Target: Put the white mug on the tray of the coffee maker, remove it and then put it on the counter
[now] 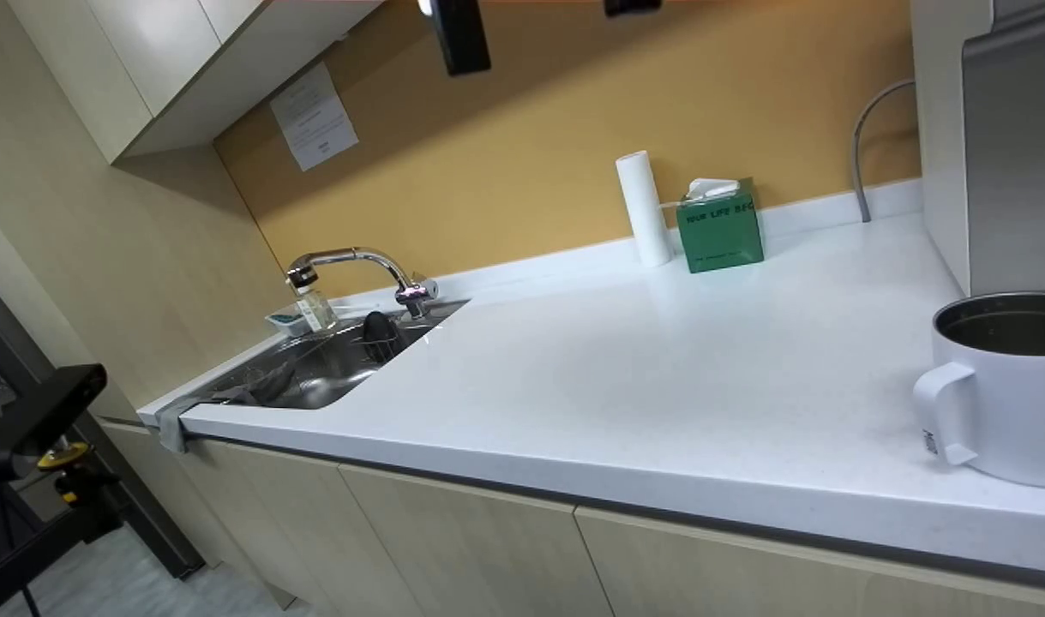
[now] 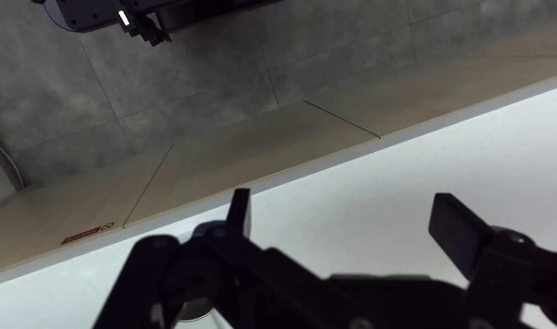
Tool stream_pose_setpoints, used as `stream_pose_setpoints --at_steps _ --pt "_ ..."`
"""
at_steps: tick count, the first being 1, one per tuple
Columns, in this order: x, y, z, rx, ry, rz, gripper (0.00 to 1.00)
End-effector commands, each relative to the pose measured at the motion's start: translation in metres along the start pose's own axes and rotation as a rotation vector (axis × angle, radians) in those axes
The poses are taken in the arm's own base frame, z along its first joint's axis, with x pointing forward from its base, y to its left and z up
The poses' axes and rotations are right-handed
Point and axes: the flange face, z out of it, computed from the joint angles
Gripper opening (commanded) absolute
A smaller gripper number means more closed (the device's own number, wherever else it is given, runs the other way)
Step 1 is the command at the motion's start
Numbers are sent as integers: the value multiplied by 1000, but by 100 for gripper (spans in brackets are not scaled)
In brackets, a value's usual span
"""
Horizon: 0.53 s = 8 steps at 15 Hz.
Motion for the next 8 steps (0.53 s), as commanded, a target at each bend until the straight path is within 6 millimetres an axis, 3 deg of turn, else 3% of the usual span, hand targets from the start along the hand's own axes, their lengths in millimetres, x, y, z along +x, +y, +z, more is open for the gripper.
stream_pose_setpoints --at_steps 1,5,8 --pt "21 -6 20 -36 72 5 100" --pt "54 -11 53 -101 230 34 100" --pt "78 -3 77 -201 346 92 100"
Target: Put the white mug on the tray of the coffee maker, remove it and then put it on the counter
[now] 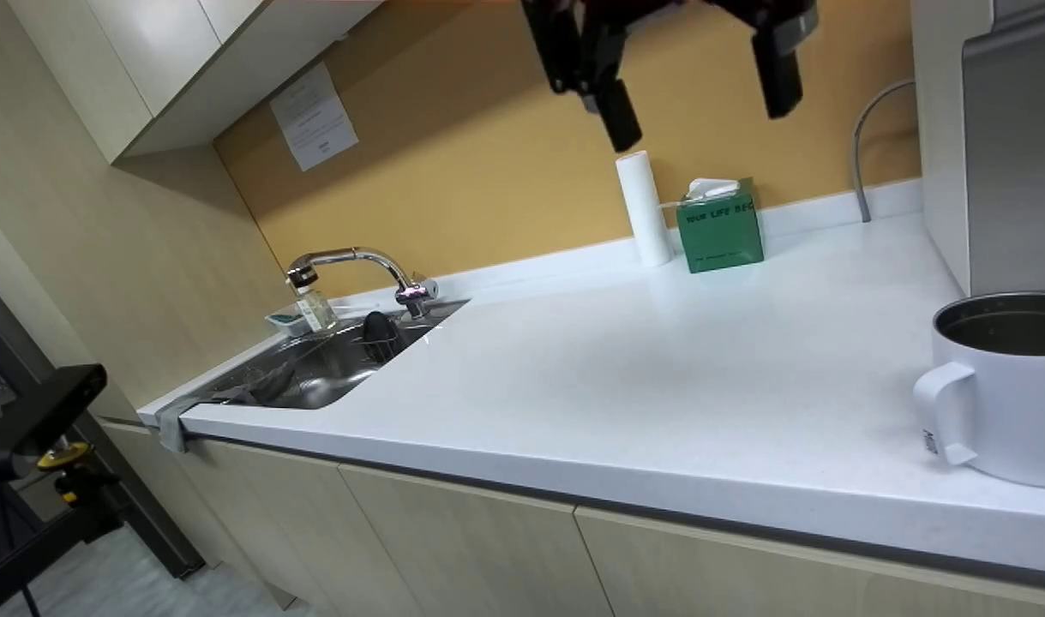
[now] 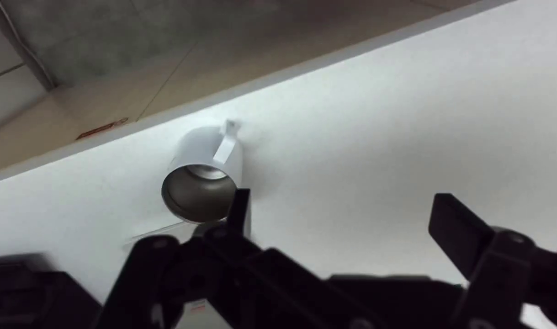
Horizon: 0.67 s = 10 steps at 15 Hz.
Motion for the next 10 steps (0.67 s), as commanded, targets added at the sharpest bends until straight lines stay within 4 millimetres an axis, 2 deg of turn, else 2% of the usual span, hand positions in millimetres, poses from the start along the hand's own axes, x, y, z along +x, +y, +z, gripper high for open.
stream_pose_setpoints --at_steps 1,5,6,8,10 --pt "16 6 34 -130 92 84 100" --pt "19 24 77 -211 -9 155 100" --pt "14 19 66 -184 28 105 100" --pt "14 22 76 -185 10 104 100" --pt "14 21 74 -184 15 101 100"
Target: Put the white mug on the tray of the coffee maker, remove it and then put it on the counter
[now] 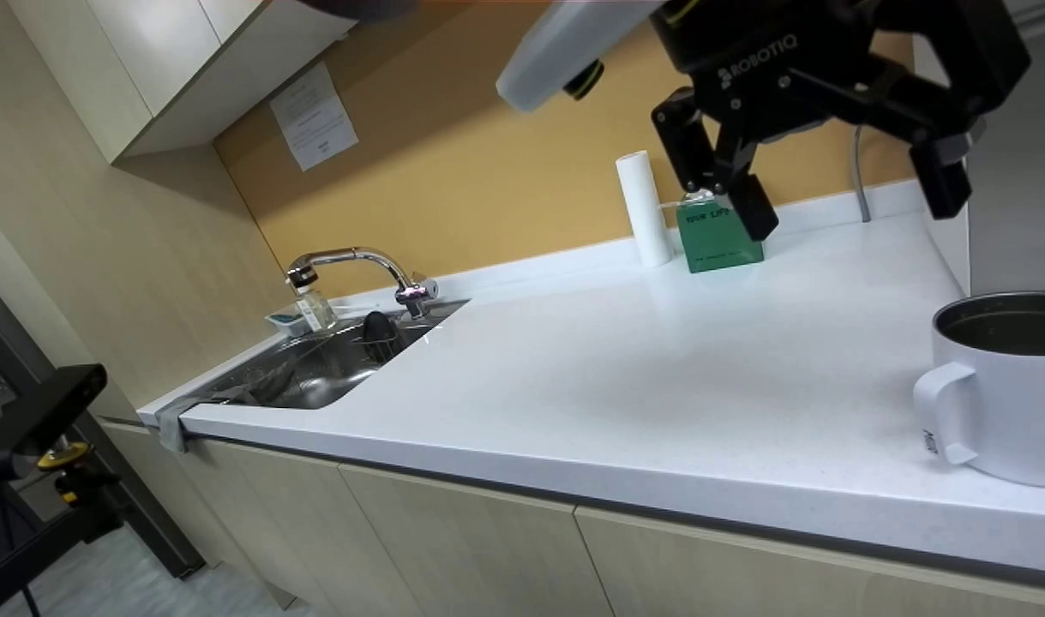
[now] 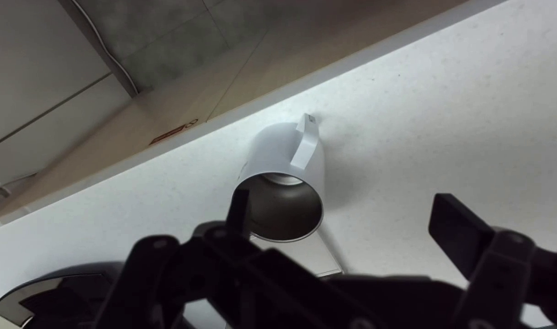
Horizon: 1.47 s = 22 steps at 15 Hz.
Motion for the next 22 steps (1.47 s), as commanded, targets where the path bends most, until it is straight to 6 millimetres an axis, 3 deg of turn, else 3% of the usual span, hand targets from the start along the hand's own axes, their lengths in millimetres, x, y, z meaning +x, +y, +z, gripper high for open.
stream_pose_setpoints --at_steps 1,6,13,22 --pt "0 0 -2 1 3 -1 100" --pt "7 -5 16 -2 117 253 100" --pt "1 12 57 -138 218 425 100" --pt "-19 -19 115 -110 182 568 100"
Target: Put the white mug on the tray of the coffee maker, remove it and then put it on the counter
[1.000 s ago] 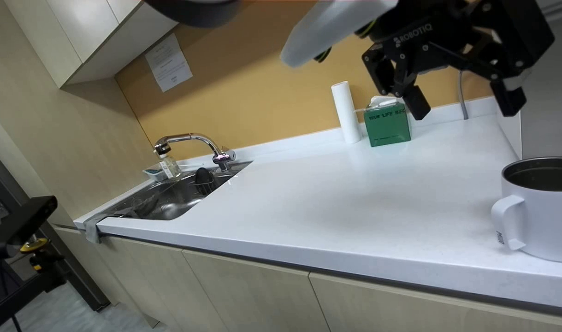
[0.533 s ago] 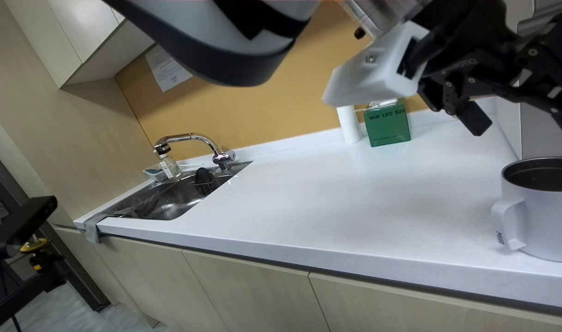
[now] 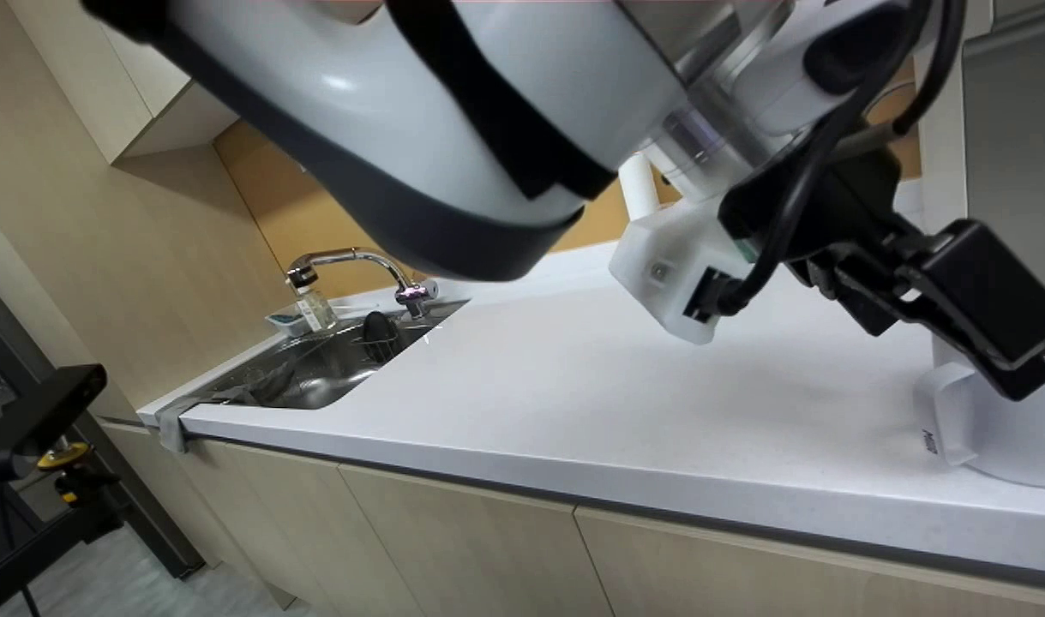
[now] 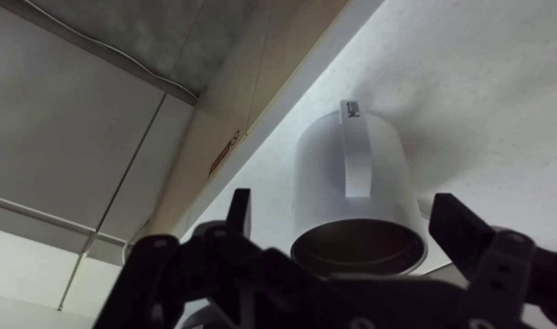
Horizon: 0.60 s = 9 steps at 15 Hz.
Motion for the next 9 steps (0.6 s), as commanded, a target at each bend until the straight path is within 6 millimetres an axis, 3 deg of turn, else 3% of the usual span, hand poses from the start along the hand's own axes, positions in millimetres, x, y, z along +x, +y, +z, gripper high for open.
stream_pose_setpoints --at_steps 1,8,9 --pt "-11 -7 12 29 -8 83 100" --pt "-15 -12 15 82 34 125 100" --pt "-13 -10 15 78 46 128 86"
